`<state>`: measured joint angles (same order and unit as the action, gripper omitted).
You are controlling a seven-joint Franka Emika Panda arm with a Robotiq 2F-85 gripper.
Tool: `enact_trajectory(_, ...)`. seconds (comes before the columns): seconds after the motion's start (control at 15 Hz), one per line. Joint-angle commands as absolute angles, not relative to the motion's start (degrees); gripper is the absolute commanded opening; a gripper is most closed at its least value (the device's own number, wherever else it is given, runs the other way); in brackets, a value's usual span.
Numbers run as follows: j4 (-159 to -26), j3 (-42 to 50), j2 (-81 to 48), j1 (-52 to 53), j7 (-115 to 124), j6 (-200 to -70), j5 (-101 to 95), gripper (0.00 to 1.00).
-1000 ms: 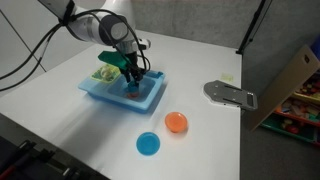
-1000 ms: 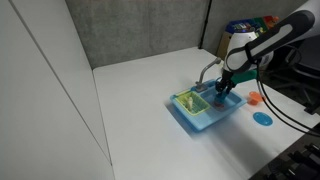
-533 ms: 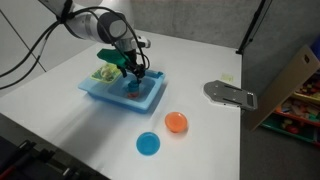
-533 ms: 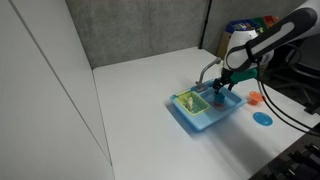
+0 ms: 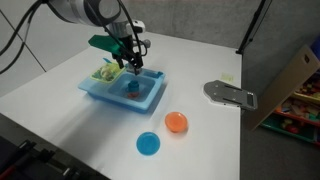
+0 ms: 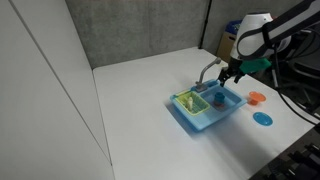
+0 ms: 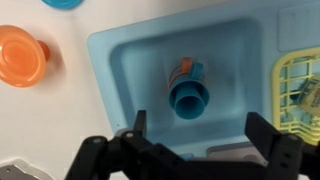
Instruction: Pick up the blue handleless cup on top of the orange saucer plate and put it in the blue cup with a handle inside the sink
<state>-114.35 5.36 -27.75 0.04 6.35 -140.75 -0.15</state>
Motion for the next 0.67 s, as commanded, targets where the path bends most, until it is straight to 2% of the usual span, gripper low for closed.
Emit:
enact_trajectory(0.0, -121.3, 5.1, -17.9, -0.7, 4.9, -137.7, -1.2, 1.00)
enact_trajectory(0.6, -124.5, 5.2, 0.5, -2.7, 2.3, -117.3, -2.4, 1.00)
